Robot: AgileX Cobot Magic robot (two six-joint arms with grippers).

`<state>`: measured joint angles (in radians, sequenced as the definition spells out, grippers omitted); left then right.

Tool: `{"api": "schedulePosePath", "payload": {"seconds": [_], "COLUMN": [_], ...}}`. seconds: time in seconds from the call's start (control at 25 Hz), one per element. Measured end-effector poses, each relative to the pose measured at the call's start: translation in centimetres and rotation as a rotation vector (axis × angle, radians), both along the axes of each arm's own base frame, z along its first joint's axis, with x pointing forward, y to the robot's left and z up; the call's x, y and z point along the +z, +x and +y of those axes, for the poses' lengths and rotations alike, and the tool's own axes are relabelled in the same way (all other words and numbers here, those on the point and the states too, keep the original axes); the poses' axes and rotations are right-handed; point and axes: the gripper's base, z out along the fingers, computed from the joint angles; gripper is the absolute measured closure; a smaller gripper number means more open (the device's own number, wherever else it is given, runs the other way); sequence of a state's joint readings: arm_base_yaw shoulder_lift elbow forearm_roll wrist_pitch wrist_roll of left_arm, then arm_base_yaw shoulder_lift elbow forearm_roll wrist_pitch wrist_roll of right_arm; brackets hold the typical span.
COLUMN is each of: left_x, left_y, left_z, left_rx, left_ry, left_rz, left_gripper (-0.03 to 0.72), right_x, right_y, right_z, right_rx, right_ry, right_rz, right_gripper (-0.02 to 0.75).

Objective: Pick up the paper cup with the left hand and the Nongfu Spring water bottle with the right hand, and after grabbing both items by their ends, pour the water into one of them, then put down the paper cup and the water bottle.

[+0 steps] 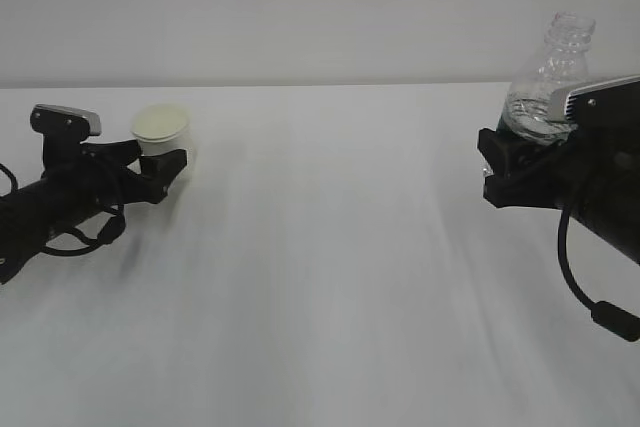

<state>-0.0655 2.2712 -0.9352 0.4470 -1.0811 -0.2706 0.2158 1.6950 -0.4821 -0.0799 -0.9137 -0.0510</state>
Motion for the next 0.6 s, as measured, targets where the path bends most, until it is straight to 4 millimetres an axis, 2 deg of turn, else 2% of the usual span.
{"api": "schedulePosePath", "payload": {"seconds": [0.2,0.4,0.6], "left_x": [-0.7,-1.6,-1.4], "left_y": [1.1,1.3,2.1], "left_z": [-1.1,-1.1,-1.1], "left_rx": [-0.02,-0.015,-0.012], "left_ry": [0.021,0.025,0.022], "left_rz": [0.018,0.037,0.018], "left_gripper": [0.099,0.099,0.099], "right_x": [0.0,0.0,0.0], "right_y": [0.0,0.0,0.0], "right_z": [0.0,0.0,0.0], "right_rx": [0.0,0.0,0.0], "right_ry": [0.0,0.0,0.0], "right_rz": [0.0,0.0,0.0], "right_gripper": [0.291,0.291,0.291]}}
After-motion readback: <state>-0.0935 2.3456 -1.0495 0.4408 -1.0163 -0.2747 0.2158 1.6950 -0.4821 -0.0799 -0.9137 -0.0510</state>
